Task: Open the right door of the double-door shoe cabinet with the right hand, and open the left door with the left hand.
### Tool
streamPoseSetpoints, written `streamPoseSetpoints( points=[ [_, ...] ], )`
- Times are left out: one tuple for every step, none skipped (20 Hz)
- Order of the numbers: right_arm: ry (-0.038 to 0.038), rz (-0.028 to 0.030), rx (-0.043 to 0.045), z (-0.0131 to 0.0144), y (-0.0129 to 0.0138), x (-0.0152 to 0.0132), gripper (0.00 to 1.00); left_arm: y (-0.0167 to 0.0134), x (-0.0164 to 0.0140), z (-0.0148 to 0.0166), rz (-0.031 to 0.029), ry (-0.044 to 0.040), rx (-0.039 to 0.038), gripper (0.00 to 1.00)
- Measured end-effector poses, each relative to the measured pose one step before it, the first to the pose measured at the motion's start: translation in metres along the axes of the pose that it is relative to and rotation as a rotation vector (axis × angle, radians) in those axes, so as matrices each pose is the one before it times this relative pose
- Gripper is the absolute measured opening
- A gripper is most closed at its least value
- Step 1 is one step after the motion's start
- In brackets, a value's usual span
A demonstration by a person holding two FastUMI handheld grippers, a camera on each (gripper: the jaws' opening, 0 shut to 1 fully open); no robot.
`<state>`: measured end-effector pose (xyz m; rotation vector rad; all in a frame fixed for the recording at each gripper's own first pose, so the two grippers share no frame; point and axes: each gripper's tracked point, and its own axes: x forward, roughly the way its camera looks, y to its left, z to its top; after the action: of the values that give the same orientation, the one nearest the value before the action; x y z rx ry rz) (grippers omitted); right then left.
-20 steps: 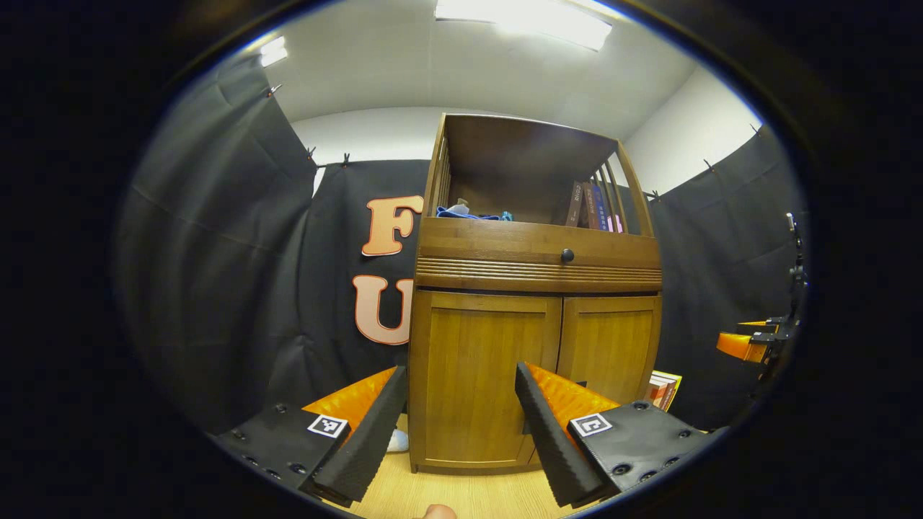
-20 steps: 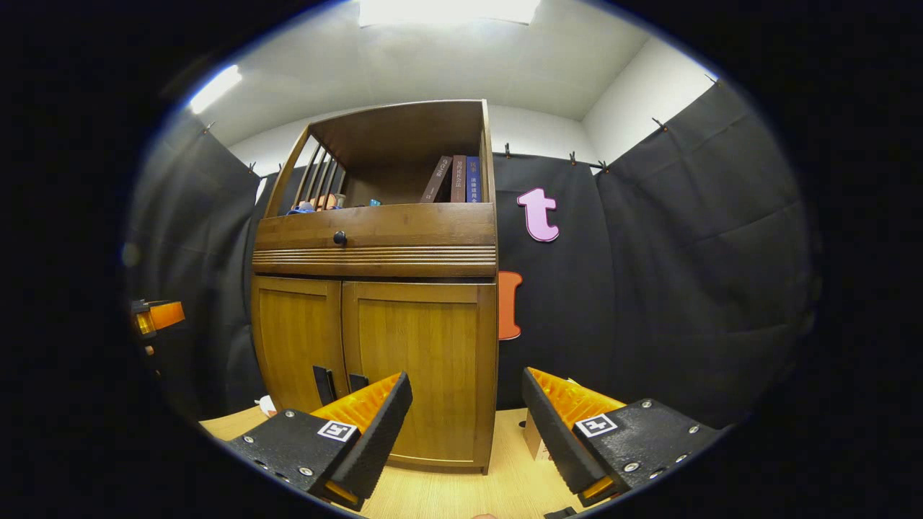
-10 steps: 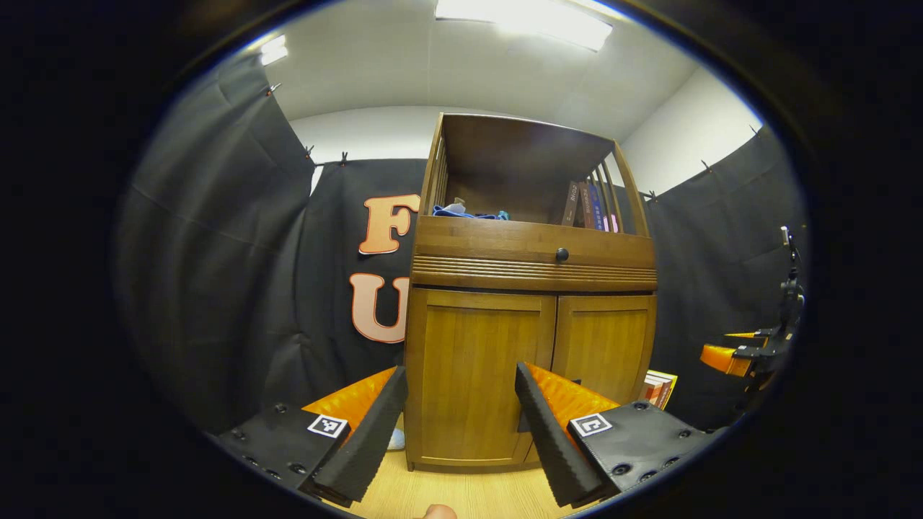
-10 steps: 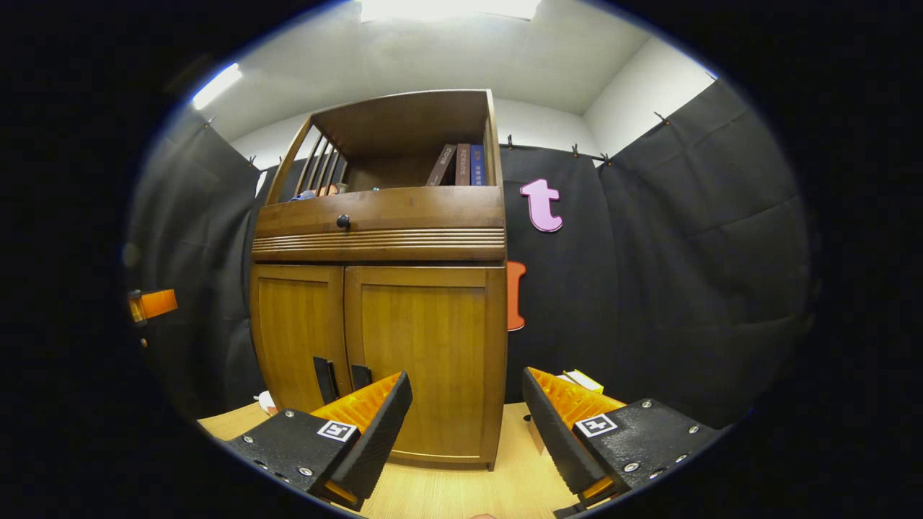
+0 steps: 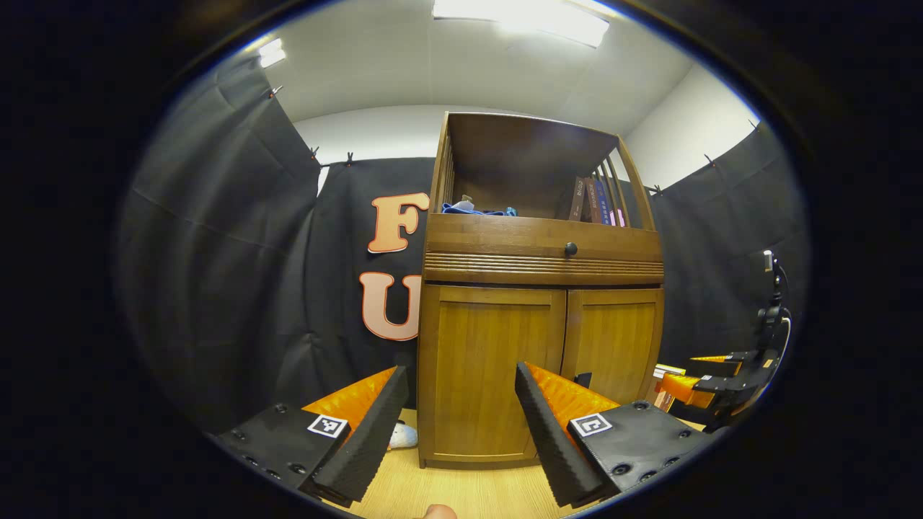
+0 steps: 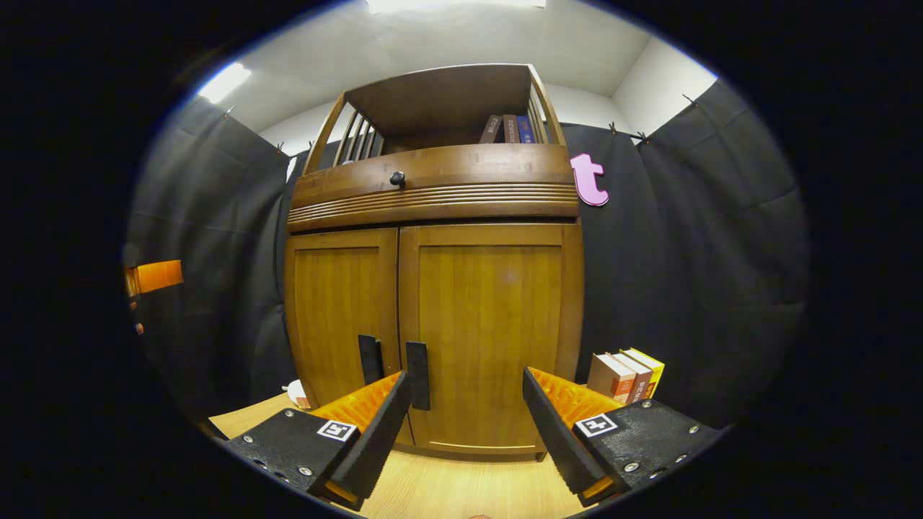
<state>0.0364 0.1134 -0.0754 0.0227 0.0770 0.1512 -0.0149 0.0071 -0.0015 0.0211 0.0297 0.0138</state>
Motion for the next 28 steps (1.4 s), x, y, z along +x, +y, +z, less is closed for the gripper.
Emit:
streamPoseSetpoints(
  points=[
    [0.00514,0.00372,0.00006,-0.00537,0.00697,0.00503,0.95,0.00325,-0.00157,-0.00041,0.00542,-0.00033,0.00189,0.99],
    [0.00551,0.00412,-0.00167,-0.00577,0.00561,0.00595,0.95,0.00279,-0.00121,0.00061,0.00552,-0.00112,0.00236,0.96],
    [0.00238,0.00539,-0.00137,-0.00496,0.00534,0.00645,0.95,0.00333,-0.0011,0.00043,0.00612,-0.00203,0.00168,0.94],
    [0.00368,0.00124,-0.0005,-0.0055,0.00462,0.00718,0.95,0.00331,-0.00141,0.00064,0.00439,-0.00115,0.0011,0.94],
    [0.00497,0.00439,0.00313,-0.00664,0.00514,0.00841,0.94,0.00113,0.00026,-0.00011,0.00282,-0.00075,0.00044,0.96],
    [0.0037,0.00147,0.00661,-0.00554,0.00323,0.00734,0.95,0.00208,-0.00092,0.00081,0.00296,-0.00079,0.00032,0.96],
    [-0.00015,0.00554,0.00858,-0.00661,0.004,0.00683,0.95,0.00209,-0.00177,-0.00075,0.00327,-0.00091,0.00107,0.96],
    [-0.00321,0.00816,0.00534,-0.00416,0.00366,0.00849,0.95,0.00246,-0.0005,0.00087,0.00264,-0.00116,0.00117,0.96],
    [-0.00016,0.00166,0.00099,-0.00368,0.00168,0.00887,0.94,0.00221,-0.00165,0.00018,0.00325,-0.00078,0.00066,0.96],
    [0.00398,-0.00392,-0.00123,-0.00624,0.00114,0.00868,0.99,0.00224,-0.00089,0.00075,0.00262,-0.00171,-0.00124,0.96],
    [0.00041,-0.00346,-0.00201,-0.00429,0.00002,0.00689,0.99,0.00197,-0.00076,0.00026,0.00218,-0.00196,-0.00259,0.99],
    [0.00099,-0.0009,-0.00008,-0.00564,0.00194,0.0087,0.99,0.00105,-0.00177,0.00103,0.00111,-0.0023,-0.0012,0.99],
    [0.00079,0.00553,0.00408,-0.00344,0.00338,0.00864,0.97,0.00195,-0.00208,0.00004,0.00185,-0.00218,0.0015,0.99],
    [0.00769,0.00965,0.00299,-0.00609,0.00362,0.00297,0.94,0.00257,-0.00145,0.0009,0.00415,-0.00212,0.00441,0.96],
    [0.01012,0.00697,0.00024,-0.00308,0.00137,-0.0005,0.87,0.00329,-0.0016,0.00002,0.00446,0.0004,0.00604,0.96],
    [0.01079,0.00047,-0.00075,-0.0042,0.00046,0.00391,0.78,0.00319,0.00035,-0.00067,0.00454,0.00244,0.004,0.96],
    [0.00769,0.00132,0.0015,-0.00303,0.00235,0.00946,0.84,0.00125,0.00094,-0.00088,0.00115,0.00259,0.00295,0.96],
    [0.00188,0.00403,0.00078,-0.00175,0.00241,0.00856,0.82,0.00149,0.00045,0.00007,0.00218,0.00268,0.00295,0.96],
    [-0.00136,-0.00109,-0.0019,-0.00073,0.00099,0.00534,0.88,0.00125,-0.00002,-0.00054,0.00432,0.00169,0.00275,0.95],
    [0.00359,-0.00688,-0.00448,-0.00169,-0.00055,0.0053,0.81,0.0017,-0.00022,0.00027,0.00613,0.00037,0.00102,0.94],
    [0.00407,-0.00713,-0.00066,-0.00353,-0.00012,0.00458,0.85,0.00332,-0.00134,-0.00087,0.00558,-0.00044,0.00189,0.99],
    [0.00413,-0.00315,0.00536,-0.00202,0.00035,0.00452,0.8,0.00333,-0.00072,0.00013,0.00438,-0.00065,0.00031,0.94],
    [0.00454,-0.00039,0.00828,-0.00165,0.0015,0.00447,0.73,0.00351,0.00019,-0.00057,0.00332,-0.00143,-0.00151,0.94],
    [0.00314,-0.00351,0.00819,-0.00039,-0.0006,0.00517,0.69,0.00226,-0.00084,0.00056,0.00177,-0.0015,-0.0019,0.96],
    [0.001,-0.00532,0.00714,-0.00036,-0.00129,0.00488,0.68,0.00061,0.0,0.00001,0.00168,-0.0017,-0.00023,0.96],
    [-0.00077,-0.0069,0.00571,-0.00031,-0.00189,0.004,0.69,0.00074,-0.00004,0.00083,0.00166,-0.00201,0.00198,0.96],
    [0.00246,-0.00946,0.00364,-0.00018,-0.0021,0.00305,0.59,0.00036,-0.00109,0.00028,0.00155,-0.00172,0.00277,0.96],
    [0.00593,-0.00522,0.00561,-0.0009,-0.00154,0.00278,0.53,0.00032,0.00089,0.00048,0.00122,-0.00114,0.00137,0.96]
  ],
)
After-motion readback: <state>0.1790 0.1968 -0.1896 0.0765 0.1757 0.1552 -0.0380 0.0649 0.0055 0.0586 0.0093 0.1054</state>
